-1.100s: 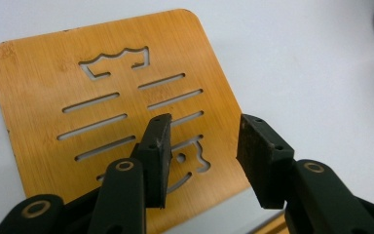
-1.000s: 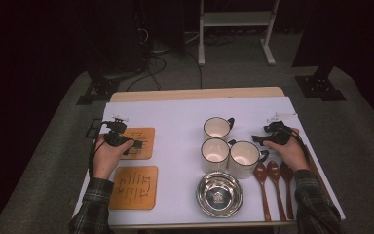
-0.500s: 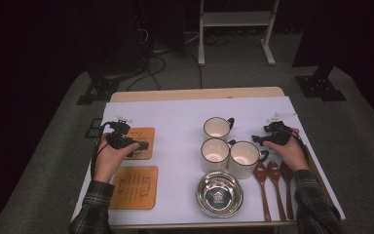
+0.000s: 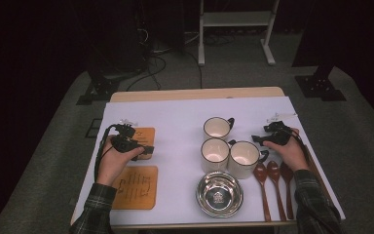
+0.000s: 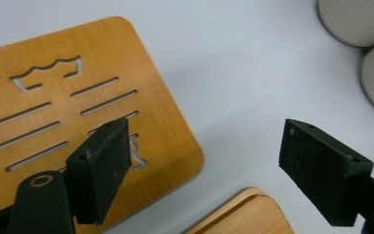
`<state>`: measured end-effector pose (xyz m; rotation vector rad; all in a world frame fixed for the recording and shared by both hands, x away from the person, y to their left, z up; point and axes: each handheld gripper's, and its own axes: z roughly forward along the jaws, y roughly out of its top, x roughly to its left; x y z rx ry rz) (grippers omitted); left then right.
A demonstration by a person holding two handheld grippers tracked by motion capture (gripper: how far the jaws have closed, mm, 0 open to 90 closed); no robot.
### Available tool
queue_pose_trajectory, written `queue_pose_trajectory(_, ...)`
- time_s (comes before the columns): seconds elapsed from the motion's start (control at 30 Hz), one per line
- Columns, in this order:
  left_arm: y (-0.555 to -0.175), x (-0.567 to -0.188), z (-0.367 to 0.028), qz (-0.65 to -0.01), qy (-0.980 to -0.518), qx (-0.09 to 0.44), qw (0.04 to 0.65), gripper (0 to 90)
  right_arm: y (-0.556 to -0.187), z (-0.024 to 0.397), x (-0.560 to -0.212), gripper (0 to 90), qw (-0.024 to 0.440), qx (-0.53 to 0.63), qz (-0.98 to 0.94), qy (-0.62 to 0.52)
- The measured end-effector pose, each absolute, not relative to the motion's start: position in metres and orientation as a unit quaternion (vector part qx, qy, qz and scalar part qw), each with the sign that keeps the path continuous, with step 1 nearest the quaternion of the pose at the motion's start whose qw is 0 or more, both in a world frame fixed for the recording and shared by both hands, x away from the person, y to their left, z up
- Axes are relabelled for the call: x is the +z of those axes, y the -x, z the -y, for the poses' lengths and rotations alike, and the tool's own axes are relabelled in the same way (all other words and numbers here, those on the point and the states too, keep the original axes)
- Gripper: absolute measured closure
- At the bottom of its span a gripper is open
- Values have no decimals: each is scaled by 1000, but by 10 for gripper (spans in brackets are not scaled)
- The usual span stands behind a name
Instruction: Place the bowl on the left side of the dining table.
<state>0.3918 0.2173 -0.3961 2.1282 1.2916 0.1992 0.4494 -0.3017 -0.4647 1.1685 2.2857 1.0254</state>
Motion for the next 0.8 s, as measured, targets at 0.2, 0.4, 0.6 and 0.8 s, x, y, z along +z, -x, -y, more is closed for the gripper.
queue_pose_trajectory(0.2, -388, -396, -206, -476, -817, 76, 317, 176, -449, 302, -465, 251, 189, 364, -812, -415)
queue_pose_trajectory(0.4, -383, -395, -193, -460, -824, 76, 321, 176, -449, 302, -465, 251, 189, 363, -812, -415)
queue_pose_trajectory(0.6, -378, -392, -183, -444, -832, 70, 326, 176, -449, 302, -465, 251, 189, 364, -812, -415)
queue_pose_trajectory(0.8, -373, -390, -174, -430, -837, 66, 333, 176, -449, 302, -465, 251, 189, 364, -812, -415)
